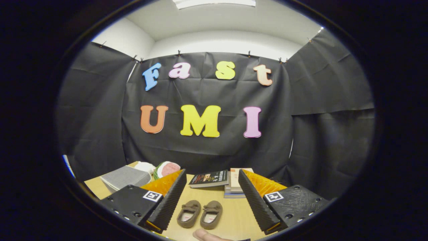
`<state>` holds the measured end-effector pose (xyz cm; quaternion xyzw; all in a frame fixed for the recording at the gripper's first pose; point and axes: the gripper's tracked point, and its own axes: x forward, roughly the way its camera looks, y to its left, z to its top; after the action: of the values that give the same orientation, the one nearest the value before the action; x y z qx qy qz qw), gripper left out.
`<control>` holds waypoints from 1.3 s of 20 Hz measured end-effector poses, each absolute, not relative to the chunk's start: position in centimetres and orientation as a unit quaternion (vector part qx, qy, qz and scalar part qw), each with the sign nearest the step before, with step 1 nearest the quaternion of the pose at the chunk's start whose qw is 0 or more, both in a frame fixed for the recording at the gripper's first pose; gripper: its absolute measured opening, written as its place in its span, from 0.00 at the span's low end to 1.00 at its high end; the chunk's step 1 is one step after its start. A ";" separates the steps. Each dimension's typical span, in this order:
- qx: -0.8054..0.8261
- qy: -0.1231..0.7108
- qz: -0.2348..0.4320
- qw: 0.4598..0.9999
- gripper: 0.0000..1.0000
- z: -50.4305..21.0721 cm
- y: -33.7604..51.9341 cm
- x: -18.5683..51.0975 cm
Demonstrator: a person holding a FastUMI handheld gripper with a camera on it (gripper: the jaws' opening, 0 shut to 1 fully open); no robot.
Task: Open the storage box then place both shoes into the box .Put the left shoe in first, then the right shoe, with the right side of both shoes facing outward in a uniform manner.
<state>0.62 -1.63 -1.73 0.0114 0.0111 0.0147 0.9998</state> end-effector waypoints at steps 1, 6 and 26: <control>0.015 0.014 0.016 1.000 0.95 -2.0 -1.1 0.9; 0.029 0.047 0.033 0.998 0.95 -4.5 2.9 3.5; 0.285 0.356 0.282 0.844 0.95 -22.0 28.0 17.5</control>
<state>17.45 27.99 -22.05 0.2853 0.3565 0.2821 0.8437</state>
